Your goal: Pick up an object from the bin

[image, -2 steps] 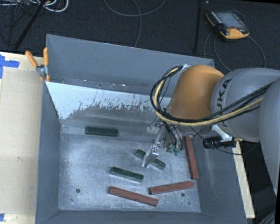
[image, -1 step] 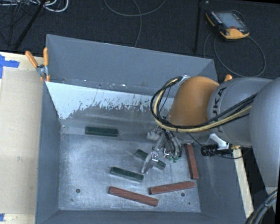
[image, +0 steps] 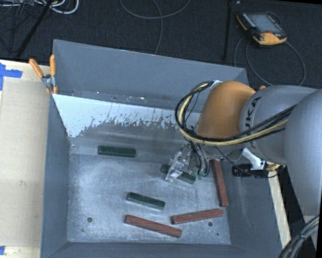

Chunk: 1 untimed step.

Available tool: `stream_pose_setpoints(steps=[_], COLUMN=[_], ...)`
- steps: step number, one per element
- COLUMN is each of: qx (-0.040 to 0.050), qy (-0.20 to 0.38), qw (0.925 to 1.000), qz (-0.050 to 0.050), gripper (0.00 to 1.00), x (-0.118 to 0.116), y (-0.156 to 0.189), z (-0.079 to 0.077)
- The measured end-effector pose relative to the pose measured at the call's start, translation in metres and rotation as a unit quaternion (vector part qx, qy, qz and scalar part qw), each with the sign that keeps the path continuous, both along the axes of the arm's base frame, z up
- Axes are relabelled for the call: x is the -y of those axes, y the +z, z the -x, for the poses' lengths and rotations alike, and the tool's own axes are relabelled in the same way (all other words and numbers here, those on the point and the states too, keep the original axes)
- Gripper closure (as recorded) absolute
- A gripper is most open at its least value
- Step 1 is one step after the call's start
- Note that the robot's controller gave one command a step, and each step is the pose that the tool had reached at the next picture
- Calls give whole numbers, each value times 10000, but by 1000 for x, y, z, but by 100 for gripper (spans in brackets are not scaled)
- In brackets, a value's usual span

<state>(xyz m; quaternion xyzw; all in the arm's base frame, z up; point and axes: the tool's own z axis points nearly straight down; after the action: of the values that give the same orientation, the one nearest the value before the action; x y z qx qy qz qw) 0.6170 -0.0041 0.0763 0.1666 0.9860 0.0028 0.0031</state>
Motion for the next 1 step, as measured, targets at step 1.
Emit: stream_pose_setpoints(steps=[1], qx=[0], qy=[-1], qw=[10000], qz=[0], gripper=[100], x=[0], y=[0], z=[0])
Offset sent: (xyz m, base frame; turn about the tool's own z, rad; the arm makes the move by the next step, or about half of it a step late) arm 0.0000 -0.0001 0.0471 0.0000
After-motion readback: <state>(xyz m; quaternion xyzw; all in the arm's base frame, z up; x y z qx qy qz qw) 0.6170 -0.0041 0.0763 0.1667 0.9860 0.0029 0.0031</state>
